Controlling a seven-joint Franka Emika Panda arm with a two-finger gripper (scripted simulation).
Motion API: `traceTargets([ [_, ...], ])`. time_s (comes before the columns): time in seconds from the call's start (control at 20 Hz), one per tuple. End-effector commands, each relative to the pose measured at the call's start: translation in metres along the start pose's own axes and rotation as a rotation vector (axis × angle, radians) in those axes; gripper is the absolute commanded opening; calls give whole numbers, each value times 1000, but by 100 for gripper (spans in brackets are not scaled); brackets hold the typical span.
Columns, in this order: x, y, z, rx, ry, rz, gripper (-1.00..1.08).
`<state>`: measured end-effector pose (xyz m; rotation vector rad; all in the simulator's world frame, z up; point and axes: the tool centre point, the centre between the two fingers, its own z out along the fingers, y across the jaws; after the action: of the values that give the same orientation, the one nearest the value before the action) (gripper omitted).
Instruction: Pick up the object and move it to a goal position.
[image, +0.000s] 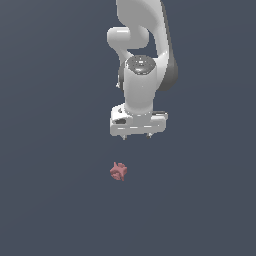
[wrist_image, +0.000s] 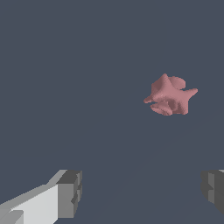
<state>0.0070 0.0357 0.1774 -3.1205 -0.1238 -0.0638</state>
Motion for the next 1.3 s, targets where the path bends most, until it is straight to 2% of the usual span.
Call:
traceTargets([
  [0.0,1,1,1,0,-1,6,100],
  [0.45,21,18,17,0,-9,104,100],
  [0.95,58,56,57,-10,-27,316,100],
  [1.25,71,74,77,-19,-34,409,100],
])
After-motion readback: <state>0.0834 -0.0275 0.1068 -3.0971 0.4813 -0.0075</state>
